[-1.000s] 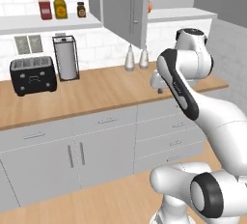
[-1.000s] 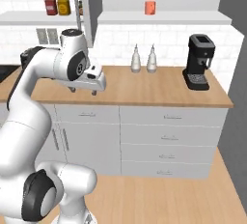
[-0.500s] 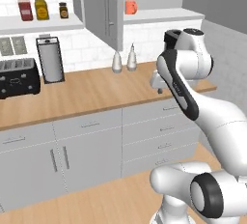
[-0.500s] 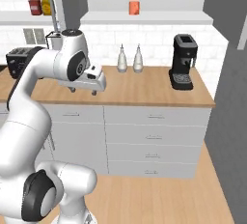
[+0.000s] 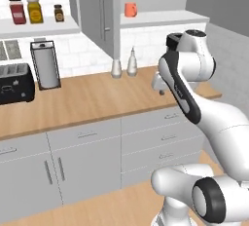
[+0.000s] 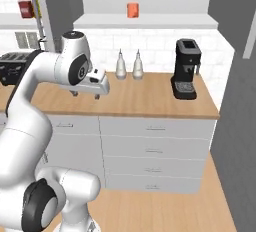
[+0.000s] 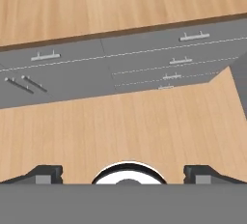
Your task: Gather all objects into one cabinet and sort the glasses and bowls to opposite sides.
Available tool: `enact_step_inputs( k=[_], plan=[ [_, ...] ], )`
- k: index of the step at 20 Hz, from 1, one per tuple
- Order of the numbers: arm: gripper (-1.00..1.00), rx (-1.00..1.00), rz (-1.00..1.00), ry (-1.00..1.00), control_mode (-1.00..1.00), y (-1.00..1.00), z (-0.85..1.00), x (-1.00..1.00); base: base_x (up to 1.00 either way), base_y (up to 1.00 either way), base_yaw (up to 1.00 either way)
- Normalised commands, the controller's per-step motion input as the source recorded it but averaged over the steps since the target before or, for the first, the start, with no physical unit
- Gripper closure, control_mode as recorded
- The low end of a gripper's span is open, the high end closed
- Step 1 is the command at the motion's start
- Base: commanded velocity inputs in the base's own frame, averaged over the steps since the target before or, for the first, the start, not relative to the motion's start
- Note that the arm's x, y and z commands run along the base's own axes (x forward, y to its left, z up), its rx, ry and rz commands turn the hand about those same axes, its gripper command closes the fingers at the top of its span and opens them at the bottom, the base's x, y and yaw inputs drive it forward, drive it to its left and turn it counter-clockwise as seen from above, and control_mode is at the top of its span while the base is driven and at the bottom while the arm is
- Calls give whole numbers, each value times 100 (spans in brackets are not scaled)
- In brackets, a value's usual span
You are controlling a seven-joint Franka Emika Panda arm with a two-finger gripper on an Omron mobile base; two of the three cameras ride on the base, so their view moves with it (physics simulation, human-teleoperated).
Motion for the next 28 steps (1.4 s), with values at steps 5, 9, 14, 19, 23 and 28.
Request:
enact_step_inputs(
  k=[5, 9, 14, 19, 23, 28],
  plan=[
    [-100, 0, 0, 0, 100, 0, 0, 0, 79, -22, 0],
    [-100, 0, 0, 0, 100, 0, 0, 0, 76, -15, -1],
    [-100, 0, 0, 0, 100, 0, 0, 0, 71, 0, -9],
    [-100, 0, 0, 0, 100, 0, 0, 0, 54, 0, -8],
    [-100, 0, 0, 0, 100, 0, 0, 0, 62, -10, -3],
    [-100, 0, 0, 0, 100, 0, 0, 0, 74, -51, 1]
  ],
)
